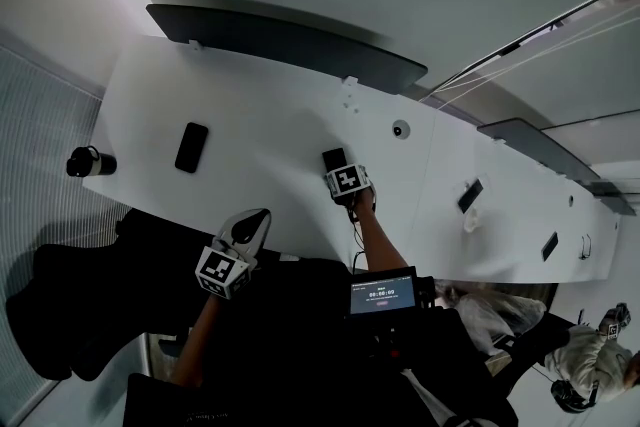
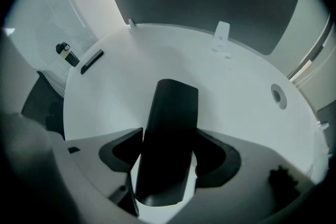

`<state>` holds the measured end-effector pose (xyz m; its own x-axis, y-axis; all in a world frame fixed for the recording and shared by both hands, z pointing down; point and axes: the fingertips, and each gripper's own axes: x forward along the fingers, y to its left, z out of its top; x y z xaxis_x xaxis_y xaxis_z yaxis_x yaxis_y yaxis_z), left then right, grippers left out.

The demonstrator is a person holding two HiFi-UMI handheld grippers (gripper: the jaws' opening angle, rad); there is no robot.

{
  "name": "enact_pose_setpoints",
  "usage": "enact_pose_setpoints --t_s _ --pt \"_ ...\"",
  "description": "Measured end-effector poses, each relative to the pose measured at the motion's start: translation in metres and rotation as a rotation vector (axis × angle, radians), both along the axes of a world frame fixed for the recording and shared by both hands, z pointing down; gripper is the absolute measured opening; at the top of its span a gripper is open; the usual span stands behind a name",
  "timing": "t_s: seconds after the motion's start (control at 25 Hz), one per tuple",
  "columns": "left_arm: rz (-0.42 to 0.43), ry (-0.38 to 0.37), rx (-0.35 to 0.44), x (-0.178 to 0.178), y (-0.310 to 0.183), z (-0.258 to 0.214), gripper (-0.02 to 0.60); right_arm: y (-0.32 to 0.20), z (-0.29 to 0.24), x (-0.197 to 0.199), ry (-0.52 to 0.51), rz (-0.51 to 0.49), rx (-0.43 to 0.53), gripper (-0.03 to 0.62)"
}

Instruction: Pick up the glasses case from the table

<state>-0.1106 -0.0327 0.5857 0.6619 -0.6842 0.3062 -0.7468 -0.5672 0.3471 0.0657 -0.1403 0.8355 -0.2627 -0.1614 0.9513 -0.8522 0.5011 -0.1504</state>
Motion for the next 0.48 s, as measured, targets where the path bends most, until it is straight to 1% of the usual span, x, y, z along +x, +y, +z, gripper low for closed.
enact_pose_setpoints --t_s 0.08,0.2,0.28,0.36,0.48 --pt "-0.001 0.001 0.001 0.0 -0.001 -0.001 0.006 0.001 -0.003 0.002 -0.002 0.013 0.004 0.324" --pt "-0.002 0.0 0.001 0.002 -0.001 -0.001 0.006 0.006 -0.007 0.001 -0.03 0.026 0.005 0.324" --pt "0.001 0.0 0.002 0.002 0.0 0.0 0.006 0.007 -0.014 -0.001 -0.058 0.037 0.024 0.324" --pt "0.007 0.001 0.003 0.004 0.0 0.001 0.006 0.004 -0.027 -0.004 -0.121 0.076 0.051 0.324" --pt "0.022 0.003 0.005 0.008 -0.002 0.001 0.006 -0.007 -0.064 -0.007 -0.273 0.171 0.106 0.324"
